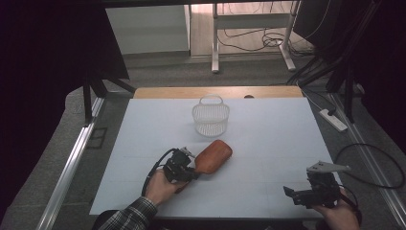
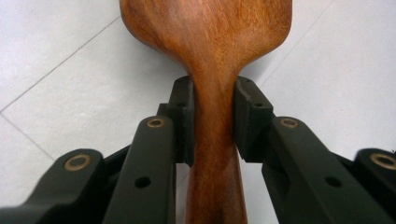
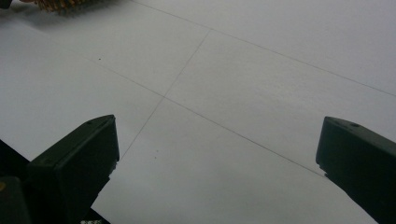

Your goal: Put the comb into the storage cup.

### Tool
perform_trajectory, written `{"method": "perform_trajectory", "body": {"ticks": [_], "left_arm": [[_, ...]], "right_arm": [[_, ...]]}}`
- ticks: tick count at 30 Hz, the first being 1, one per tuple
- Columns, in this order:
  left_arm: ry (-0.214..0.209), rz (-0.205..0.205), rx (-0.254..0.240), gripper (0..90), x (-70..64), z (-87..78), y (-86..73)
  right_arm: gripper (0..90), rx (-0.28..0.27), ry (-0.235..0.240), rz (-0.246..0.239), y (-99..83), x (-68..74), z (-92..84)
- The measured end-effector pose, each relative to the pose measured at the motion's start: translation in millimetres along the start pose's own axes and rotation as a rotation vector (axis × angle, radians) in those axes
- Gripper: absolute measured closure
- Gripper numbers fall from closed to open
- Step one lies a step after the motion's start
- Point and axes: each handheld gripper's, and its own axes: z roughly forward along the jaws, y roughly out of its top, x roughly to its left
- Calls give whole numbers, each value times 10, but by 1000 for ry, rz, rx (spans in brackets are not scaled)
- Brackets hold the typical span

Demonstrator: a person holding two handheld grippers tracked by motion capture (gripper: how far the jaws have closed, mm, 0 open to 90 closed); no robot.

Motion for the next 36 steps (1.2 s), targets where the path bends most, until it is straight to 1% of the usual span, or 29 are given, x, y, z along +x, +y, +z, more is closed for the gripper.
{"method": "perform_trajectory", "body": {"ticks": [4,5,6,8,10,12,17,23,27,28,30,32,34,35,36], "left_arm": [[-6,9,-29,713,-22,-39,6],[-3,14,-47,713,-32,-63,9],[-3,14,-47,713,-32,-63,9],[-12,15,-67,713,-37,-95,9],[-17,22,-83,713,-45,-121,7],[-30,23,-99,713,-50,-147,7],[-27,34,-126,713,-73,-195,7],[-31,47,-165,712,-88,-271,5],[-31,60,-204,712,-103,-331,0],[-31,60,-204,712,-103,-331,0],[-35,68,-227,712,-107,-363,-5],[-35,84,-252,712,-112,-403,-7],[-34,85,-256,711,-114,-410,-8],[-28,91,-271,711,-116,-436,-9],[-30,89,-281,712,-111,-448,-11]], "right_arm": [[0,-1,-1,1,0,0,-1],[0,-1,-2,0,0,1,-2],[0,-1,-2,0,0,1,-2],[0,-3,-3,-1,-1,3,-4],[0,-11,1,-6,-4,7,-14],[0,-23,6,-24,-7,26,-24],[0,-24,5,-35,-6,34,-23],[0,-27,10,-32,-5,30,-26],[0,-32,8,-32,-5,32,-31],[0,-36,7,-32,-6,32,-36],[0,-42,7,-30,-7,32,-41],[0,-52,11,-30,-8,29,-51],[0,-57,18,-30,-6,28,-54],[0,-58,23,-30,-5,28,-53],[0,-70,38,-33,3,31,-50]]}}
